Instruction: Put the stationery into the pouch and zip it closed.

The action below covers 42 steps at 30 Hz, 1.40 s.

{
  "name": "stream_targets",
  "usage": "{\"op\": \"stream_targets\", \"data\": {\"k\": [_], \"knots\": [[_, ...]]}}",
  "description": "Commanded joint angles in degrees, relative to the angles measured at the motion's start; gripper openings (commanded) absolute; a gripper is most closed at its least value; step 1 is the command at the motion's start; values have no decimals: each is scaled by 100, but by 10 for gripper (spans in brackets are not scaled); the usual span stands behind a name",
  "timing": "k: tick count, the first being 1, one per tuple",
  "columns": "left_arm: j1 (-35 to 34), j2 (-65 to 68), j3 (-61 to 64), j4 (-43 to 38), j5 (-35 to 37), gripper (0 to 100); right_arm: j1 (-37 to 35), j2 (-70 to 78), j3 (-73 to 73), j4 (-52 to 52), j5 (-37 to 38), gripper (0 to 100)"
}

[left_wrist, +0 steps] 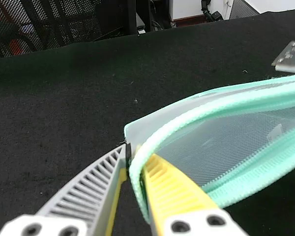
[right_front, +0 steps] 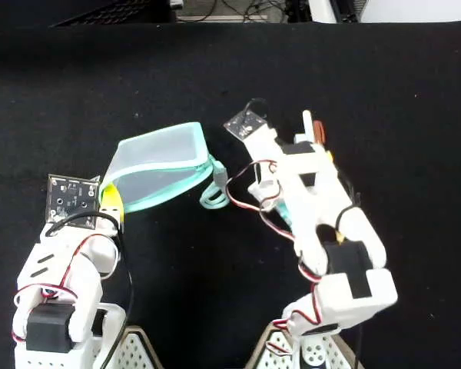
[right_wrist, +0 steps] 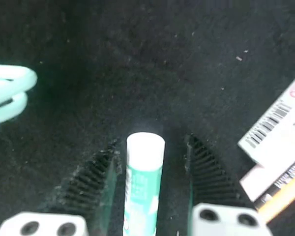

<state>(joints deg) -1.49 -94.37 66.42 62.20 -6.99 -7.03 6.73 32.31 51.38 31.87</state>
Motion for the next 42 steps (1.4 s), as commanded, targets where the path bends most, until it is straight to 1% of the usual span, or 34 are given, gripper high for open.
{"op": "stream_targets", "data": {"k": [1,3,4,5,7,8,9,11,13,16,21,25,27,29,32,34,36,38,42], "knots": [[31,9,-4,-105,-26,29,-70,224,-356,62,-62,194],[31,9,-4,-105,-26,29,-70,382,-514,220,-62,189],[31,9,-4,-105,-26,29,-70,426,-567,255,-62,168],[31,9,-4,-105,-26,29,-62,444,-585,264,-62,131],[31,9,-4,-105,-26,29,-44,435,-593,237,-62,18],[31,9,-4,-105,-26,29,-35,426,-602,237,-62,11],[31,9,-4,-105,-26,29,-35,391,-585,229,-62,28],[31,9,-4,-97,-26,29,-26,233,-549,264,-79,11],[31,9,-4,-97,-26,29,-26,-75,-400,281,-290,11],[31,9,-4,-97,-26,29,-26,-1007,31,308,-352,11],[31,9,-4,-97,-26,29,-26,-3486,927,308,-387,11],[31,35,-4,-97,-26,29,-123,-5464,875,782,-466,11],[31,44,-4,-97,-26,29,-360,-6343,488,1029,-738,11],[31,44,-4,-97,-26,29,-782,-7055,110,1073,-1108,11],[31,44,4,-97,-26,29,-1837,-7767,-268,923,-1618,11],[31,44,4,-88,-26,29,-2532,-8048,-268,651,-1776,11],[31,0,57,-97,-26,29,-3015,-8180,-101,316,-1749,12],[31,0,57,-97,-26,29,-3288,-8224,215,-149,-1749,12],[31,0,57,-97,-26,29,-3525,-8224,1147,-1240,-1741,12]]}}
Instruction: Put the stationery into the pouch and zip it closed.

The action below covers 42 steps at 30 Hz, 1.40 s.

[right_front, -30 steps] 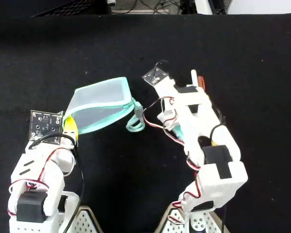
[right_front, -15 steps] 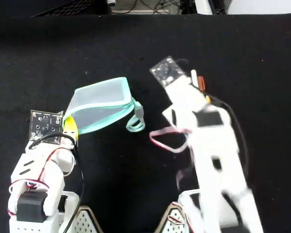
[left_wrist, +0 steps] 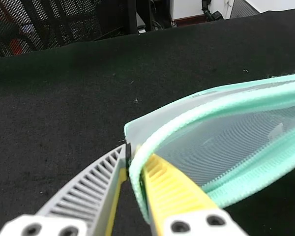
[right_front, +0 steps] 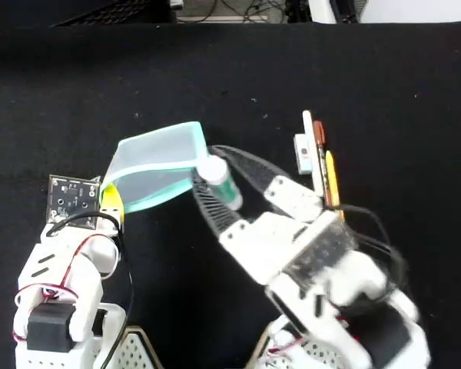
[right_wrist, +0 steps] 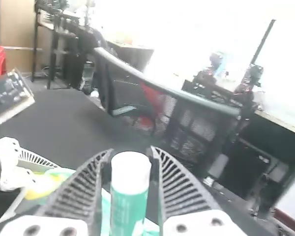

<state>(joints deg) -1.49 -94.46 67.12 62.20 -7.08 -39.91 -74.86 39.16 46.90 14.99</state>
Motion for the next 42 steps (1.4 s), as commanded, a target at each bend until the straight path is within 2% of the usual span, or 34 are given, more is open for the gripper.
{"op": "stream_targets", "data": {"k": [1,4,8,16,22,28,35,42], "knots": [[31,9,-13,-97,-18,29,-325,-101,673,-1090,-53,12],[31,9,-13,-97,-18,29,-633,-101,1138,-1714,-53,12],[57,9,-13,-97,-18,29,-958,-101,1323,-1758,-53,12],[154,9,-163,-26,18,29,-967,-57,1358,-2303,-53,12],[699,9,-1138,949,141,29,-967,-48,1429,-2391,-53,12],[690,26,-1323,1046,141,29,-967,-48,2141,-3156,-44,12],[699,62,-1420,1081,141,29,-958,-48,2624,-3596,923,12],[690,62,-1420,1037,132,29,-958,-101,2914,-3578,1073,12]]}}
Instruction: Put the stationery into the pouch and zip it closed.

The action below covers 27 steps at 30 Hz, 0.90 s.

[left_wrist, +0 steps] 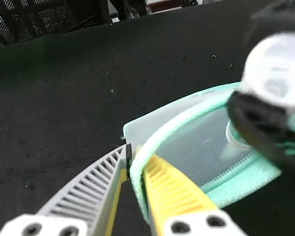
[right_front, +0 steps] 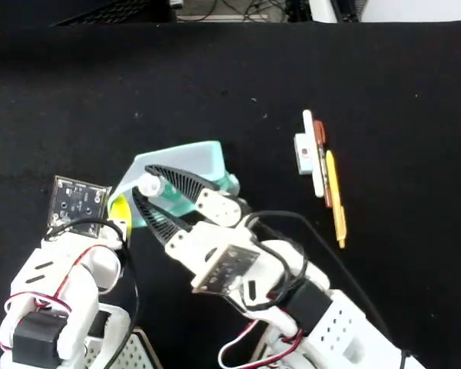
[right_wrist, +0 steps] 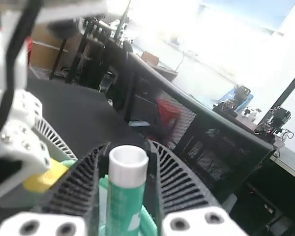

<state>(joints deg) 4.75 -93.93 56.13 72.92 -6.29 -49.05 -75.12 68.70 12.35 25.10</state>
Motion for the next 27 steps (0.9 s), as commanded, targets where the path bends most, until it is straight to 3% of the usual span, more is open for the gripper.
{"op": "stream_targets", "data": {"k": [1,6,11,20,23,27], "knots": [[66,18,-321,-35,53,29,-44,-75,-48,-123,62,12],[-338,44,-602,-26,-105,29,-44,-75,-163,211,62,16],[-576,695,-1200,211,-176,29,-44,-75,-927,1600,0,196],[-567,1943,-1657,202,-167,29,-26,-75,-2571,2787,-273,204],[-418,2180,-2132,132,-167,29,501,-66,-2967,3103,-378,199],[-31,2796,-2941,141,-185,30,1899,-75,-3152,3543,-826,181]]}}
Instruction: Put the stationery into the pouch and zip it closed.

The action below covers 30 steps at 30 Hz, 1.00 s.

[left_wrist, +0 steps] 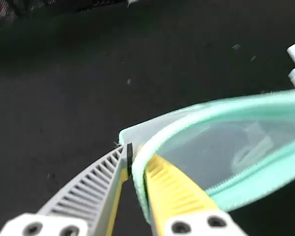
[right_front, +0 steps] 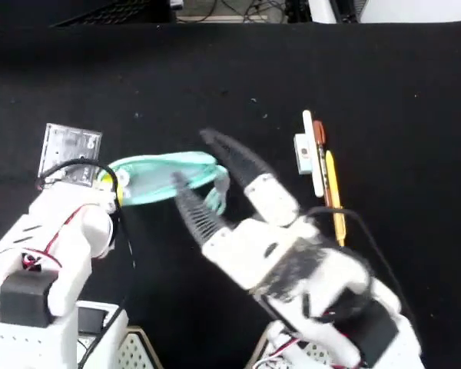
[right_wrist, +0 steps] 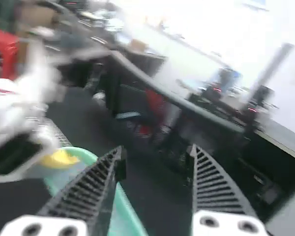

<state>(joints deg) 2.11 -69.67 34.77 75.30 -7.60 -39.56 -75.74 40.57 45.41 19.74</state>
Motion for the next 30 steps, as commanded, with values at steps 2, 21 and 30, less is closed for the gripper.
{"op": "stream_targets", "data": {"k": [2,21,30], "knots": [[259,923,-1174,-70,-35,30,1714,4,-321,413,-545,181],[-189,2927,-1253,53,-9,30,3763,1877,3046,-2646,-1240,180],[-215,2927,-541,-316,-9,30,4097,4664,1640,-2708,-1222,180]]}}
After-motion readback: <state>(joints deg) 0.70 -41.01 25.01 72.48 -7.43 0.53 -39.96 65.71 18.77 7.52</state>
